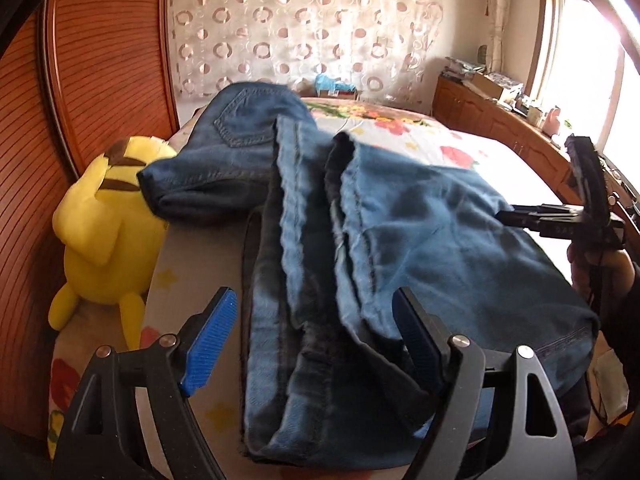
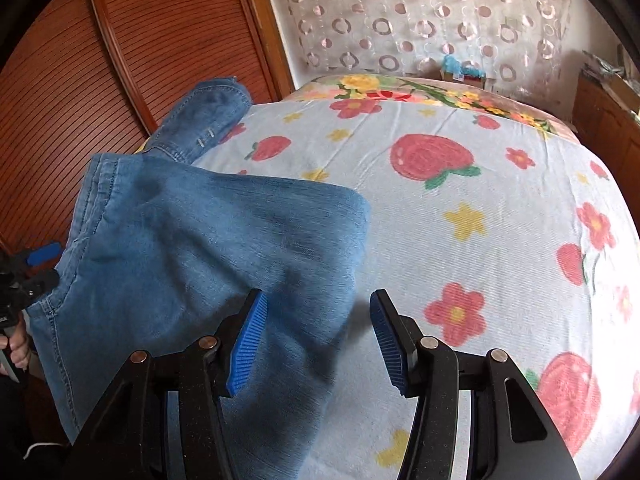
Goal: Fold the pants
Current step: 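Open the right gripper and regrasp the jeans leg end, then lift and fold the leg end onto the stack with the right gripper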
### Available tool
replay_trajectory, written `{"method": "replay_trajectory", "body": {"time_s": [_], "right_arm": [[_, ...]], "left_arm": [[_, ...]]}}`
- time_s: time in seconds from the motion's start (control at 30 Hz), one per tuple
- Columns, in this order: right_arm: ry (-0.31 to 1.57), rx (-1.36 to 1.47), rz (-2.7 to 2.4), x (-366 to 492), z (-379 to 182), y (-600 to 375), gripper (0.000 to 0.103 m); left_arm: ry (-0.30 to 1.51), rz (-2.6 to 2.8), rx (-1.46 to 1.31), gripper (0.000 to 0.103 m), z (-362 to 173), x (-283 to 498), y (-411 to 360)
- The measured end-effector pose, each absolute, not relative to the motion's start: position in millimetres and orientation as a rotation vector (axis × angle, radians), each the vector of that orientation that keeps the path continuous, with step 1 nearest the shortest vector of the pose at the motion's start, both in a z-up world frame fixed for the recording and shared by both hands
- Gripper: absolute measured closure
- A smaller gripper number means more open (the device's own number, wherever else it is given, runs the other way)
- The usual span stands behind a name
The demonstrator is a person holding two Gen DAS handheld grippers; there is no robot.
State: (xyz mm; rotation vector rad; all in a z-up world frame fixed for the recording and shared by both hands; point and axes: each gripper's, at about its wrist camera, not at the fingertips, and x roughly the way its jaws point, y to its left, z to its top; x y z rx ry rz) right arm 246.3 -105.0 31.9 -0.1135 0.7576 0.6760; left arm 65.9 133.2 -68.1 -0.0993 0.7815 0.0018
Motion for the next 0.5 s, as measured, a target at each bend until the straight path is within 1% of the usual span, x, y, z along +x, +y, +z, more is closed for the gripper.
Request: {"method": "replay_trajectory", "body": {"time_s": [0.1, 0.13, 0.2, 0.23, 0.27, 0.37, 0.5], "right_arm": [[0.747, -0.133, 0.675, 244, 30, -99, 0.047], [0.746, -0.140, 0.676, 243, 29, -96, 0.052], [0.752, -0.145, 0.697, 240, 29, -92, 0.065], [0.749, -0.156, 0.699, 239, 29, -90, 0.080], [0.756, -0.158, 0.731, 237, 29, -88, 0.089], [0.709, -0.201, 0.730, 223, 39, -87, 0.091], [0.609, -0.169, 0.769, 197, 86, -101, 0.092]], "left_arm": [[0.795, 0.008, -0.111, 0.022, -76, 66, 137], [0.798, 0.011, -0.113, 0.022, -78, 66, 138], [0.805, 0.014, -0.122, 0.022, -83, 67, 142], [0.806, 0.012, -0.126, 0.022, -84, 67, 143], [0.808, 0.010, -0.131, 0.022, -86, 67, 144], [0.805, 0.013, -0.131, 0.022, -85, 66, 144], [0.776, -0.001, -0.119, 0.022, -72, 62, 138]]}}
